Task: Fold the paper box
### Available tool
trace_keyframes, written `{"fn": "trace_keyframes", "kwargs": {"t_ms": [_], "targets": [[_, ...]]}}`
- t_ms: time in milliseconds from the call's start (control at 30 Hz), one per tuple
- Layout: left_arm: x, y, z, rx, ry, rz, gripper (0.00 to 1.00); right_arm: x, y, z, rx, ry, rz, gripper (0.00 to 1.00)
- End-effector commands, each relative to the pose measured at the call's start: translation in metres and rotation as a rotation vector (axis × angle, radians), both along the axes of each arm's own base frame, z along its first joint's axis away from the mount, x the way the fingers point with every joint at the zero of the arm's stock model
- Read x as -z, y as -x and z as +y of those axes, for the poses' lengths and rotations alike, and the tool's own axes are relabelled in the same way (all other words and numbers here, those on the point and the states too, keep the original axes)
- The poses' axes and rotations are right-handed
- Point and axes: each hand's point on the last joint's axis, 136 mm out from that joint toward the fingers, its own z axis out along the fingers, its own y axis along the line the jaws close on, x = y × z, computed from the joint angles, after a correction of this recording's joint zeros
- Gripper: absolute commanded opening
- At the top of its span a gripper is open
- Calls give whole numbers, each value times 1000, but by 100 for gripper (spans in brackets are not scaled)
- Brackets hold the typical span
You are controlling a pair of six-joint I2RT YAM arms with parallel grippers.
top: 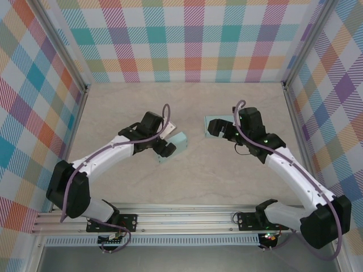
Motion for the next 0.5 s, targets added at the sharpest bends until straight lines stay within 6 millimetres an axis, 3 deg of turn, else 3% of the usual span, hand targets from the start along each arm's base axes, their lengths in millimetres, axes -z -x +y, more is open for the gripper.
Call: {"fn": "trace_keyframes", "kwargs": {"t_ms": [0,167,467], "targets": [[8,6,-4,67,-59,48,93,2,5,-17,58,39,-9,100],[21,1,-9,88,-91,66,85,-2,10,-21,69,33,-31,100],[32,-13,-8,116,-226,-2,59,-11,21,-38,113,47,-106,100]]}}
